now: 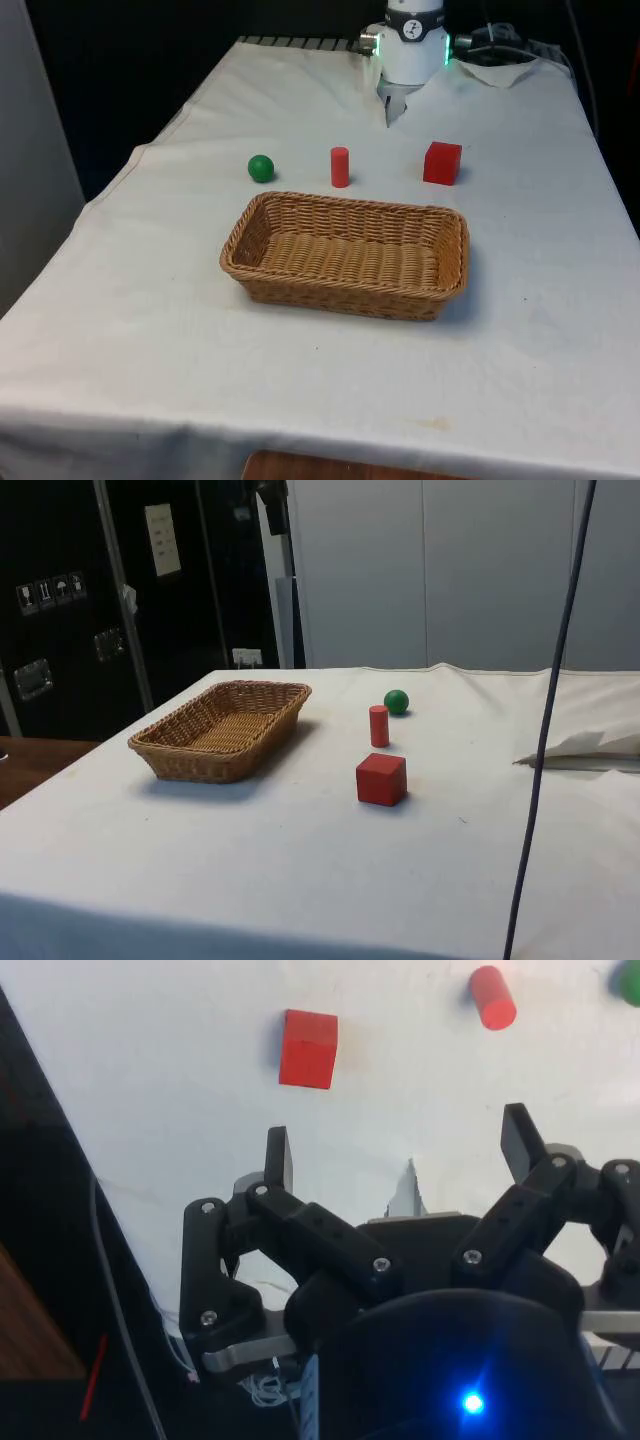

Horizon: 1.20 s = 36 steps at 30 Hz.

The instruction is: Pick up the object to the left of the cylinder and place it into the basket.

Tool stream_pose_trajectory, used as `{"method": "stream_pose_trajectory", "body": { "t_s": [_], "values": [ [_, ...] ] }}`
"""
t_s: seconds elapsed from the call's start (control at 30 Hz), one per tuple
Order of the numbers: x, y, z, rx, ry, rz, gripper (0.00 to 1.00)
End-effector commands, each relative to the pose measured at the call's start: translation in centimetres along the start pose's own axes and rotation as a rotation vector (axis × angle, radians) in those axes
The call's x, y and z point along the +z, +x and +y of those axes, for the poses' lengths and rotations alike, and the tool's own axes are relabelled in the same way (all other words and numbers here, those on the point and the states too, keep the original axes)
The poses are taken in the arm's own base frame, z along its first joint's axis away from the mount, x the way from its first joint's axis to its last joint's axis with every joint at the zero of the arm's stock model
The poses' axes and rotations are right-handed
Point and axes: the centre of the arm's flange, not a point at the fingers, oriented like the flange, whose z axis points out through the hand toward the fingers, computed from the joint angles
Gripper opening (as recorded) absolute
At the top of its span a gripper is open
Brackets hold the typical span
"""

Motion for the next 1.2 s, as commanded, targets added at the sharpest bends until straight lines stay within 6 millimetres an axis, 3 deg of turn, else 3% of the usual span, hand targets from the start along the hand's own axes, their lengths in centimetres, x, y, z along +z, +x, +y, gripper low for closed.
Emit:
{"method": "stream_pose_trajectory", "body": {
  "t_s": [0.0, 0.6, 1.17],
  "values": [
    [0.4, -0.3, -0.3, 0.002, 0.0, 0.008, 1.0],
    [4.9, -2.6, -2.1, -0.016, 0.014, 0.024, 1.0],
    [9.1, -6.6, -3.5, -0.029, -0.019, 0.072, 1.0]
  ]
}}
